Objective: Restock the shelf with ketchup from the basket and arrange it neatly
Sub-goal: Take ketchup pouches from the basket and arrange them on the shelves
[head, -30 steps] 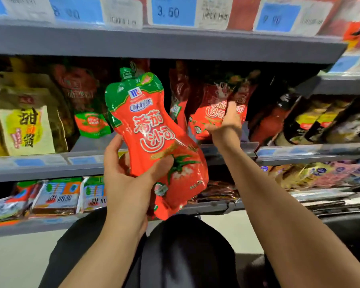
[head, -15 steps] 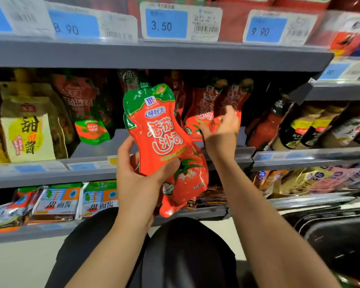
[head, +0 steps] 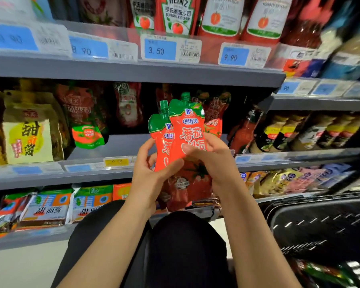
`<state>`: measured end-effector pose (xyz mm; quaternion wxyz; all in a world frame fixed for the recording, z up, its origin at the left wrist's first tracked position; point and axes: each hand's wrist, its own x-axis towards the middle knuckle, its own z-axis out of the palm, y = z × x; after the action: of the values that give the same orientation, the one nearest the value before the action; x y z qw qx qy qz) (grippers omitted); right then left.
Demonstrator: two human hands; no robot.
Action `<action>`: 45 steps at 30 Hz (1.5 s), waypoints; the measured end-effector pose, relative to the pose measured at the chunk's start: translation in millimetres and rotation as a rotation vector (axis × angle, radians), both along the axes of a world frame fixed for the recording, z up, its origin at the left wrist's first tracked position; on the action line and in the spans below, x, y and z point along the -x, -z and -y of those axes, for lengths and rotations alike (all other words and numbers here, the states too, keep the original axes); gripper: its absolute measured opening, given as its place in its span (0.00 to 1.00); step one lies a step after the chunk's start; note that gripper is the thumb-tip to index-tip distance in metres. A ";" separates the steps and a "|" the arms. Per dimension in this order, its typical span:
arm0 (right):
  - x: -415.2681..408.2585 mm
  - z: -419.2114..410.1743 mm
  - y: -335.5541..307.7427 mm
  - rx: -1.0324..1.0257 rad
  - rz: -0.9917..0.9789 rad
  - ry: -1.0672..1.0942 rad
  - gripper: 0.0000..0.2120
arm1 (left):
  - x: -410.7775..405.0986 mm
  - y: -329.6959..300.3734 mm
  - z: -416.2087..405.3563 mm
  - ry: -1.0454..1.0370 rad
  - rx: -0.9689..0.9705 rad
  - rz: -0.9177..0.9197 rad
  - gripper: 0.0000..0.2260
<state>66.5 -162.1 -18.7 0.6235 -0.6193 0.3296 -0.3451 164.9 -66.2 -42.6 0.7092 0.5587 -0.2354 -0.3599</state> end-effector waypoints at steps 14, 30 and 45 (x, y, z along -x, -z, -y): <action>-10.5 88.6 24.8 -0.112 0.258 0.506 0.09 | -20.4 11.6 12.1 -0.106 0.029 -0.126 0.19; -6.0 141.5 67.7 0.370 -0.534 0.442 0.42 | -23.5 15.6 24.2 -0.093 0.069 -0.102 0.25; -30.2 170.2 65.8 0.309 -0.525 0.400 0.23 | -23.4 14.6 31.2 -0.087 0.078 -0.092 0.21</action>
<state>96.7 -332.4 -84.5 0.3369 -0.6969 0.5372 -0.3352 188.4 -97.5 -57.3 0.7556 0.5231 -0.1918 -0.3444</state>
